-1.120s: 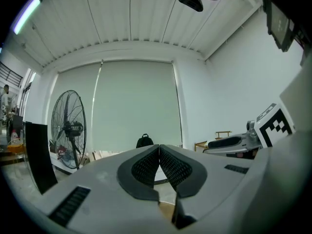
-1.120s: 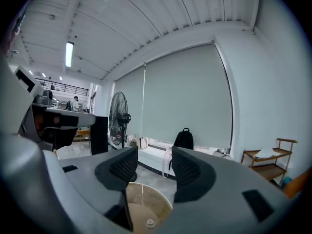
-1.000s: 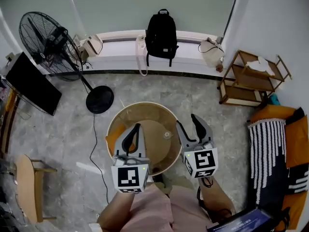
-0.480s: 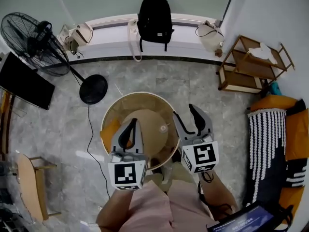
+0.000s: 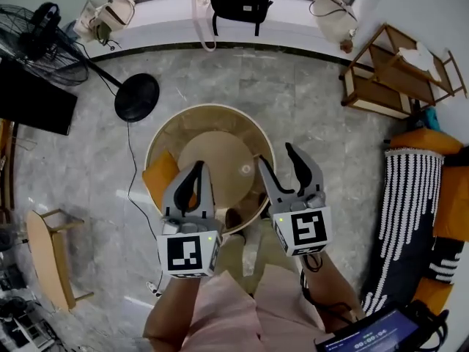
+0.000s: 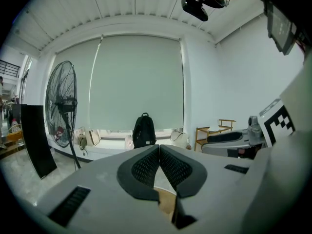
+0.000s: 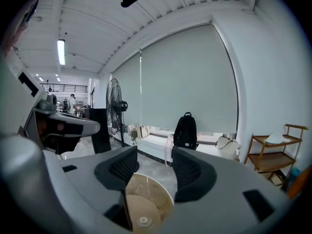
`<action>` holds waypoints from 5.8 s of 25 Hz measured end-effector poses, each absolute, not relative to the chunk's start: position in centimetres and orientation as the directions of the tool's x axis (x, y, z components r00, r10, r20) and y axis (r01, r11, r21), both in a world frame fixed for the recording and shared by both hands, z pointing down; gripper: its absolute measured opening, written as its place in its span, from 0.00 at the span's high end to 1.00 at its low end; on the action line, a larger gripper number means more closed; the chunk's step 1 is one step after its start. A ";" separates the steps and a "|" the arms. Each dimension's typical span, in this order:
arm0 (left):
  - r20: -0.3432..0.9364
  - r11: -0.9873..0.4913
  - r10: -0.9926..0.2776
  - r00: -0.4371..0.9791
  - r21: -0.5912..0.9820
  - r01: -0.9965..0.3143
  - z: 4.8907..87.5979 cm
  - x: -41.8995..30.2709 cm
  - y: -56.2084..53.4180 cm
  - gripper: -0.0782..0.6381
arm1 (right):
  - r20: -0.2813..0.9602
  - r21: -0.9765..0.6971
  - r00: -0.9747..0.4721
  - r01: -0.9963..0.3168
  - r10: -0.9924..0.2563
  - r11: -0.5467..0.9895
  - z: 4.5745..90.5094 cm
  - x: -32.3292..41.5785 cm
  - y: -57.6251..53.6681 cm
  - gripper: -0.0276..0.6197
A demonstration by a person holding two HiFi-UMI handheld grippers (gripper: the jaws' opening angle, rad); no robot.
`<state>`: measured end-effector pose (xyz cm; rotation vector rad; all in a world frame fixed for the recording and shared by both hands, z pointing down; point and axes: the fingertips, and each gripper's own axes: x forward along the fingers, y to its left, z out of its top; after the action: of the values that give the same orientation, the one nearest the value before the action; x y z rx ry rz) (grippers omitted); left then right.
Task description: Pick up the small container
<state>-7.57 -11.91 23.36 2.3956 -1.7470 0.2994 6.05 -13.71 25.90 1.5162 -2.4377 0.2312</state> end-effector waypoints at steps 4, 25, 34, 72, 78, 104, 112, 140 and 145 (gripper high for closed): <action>0.295 -0.295 -0.911 0.289 0.025 -0.955 26.4 -7.6 -12.5 0.87 | 0.343 0.022 -0.419 -0.891 -0.841 0.453 29.3 5.9 -13.8 0.60; 0.508 -0.257 -0.815 0.281 0.118 -0.959 43.6 -7.8 -9.8 0.87 | 0.540 -0.047 -0.457 -0.855 -0.707 0.516 49.5 3.0 -9.7 0.59; 0.538 -0.255 -0.794 0.283 0.128 -0.958 48.4 -8.7 -10.2 0.87 | 0.559 -0.014 -0.451 -0.844 -0.696 0.536 54.0 1.8 -10.4 0.54; 0.635 -0.269 -0.705 0.317 0.175 -0.947 58.9 -8.3 -14.0 0.87 | 0.656 0.011 -0.472 -0.774 -0.589 0.633 68.3 -0.9 -13.6 0.37; 0.652 -0.244 -0.694 0.307 0.189 -0.951 59.0 -8.4 -13.7 0.87 | 0.649 0.028 -0.467 -0.775 -0.601 0.632 68.8 -0.9 -13.9 0.38; 0.506 -0.237 -0.831 0.232 0.057 -0.970 44.5 -10.7 -14.2 0.87 | 0.477 0.011 -0.559 -0.768 -0.678 0.641 51.1 -2.3 -17.1 0.43; 0.387 -0.237 -0.896 0.218 -0.003 -0.971 35.4 -12.1 -14.5 0.87 | 0.379 0.033 -0.589 -0.762 -0.713 0.647 40.2 -3.8 -17.2 0.43; -0.077 -0.130 -0.988 0.136 -0.087 -0.988 6.8 -15.6 -10.5 0.87 | 0.024 0.184 -0.623 -0.766 -0.782 0.616 8.4 -6.6 -12.9 0.43; -0.106 -0.126 -0.985 0.133 -0.076 -0.989 5.4 -16.0 -10.7 0.87 | -0.010 0.204 -0.620 -0.769 -0.785 0.605 6.6 -6.7 -13.3 0.43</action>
<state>-16.03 -10.67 5.37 2.4566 -2.1557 -0.0483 -6.71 -13.31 6.63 1.3298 -2.7421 -0.2888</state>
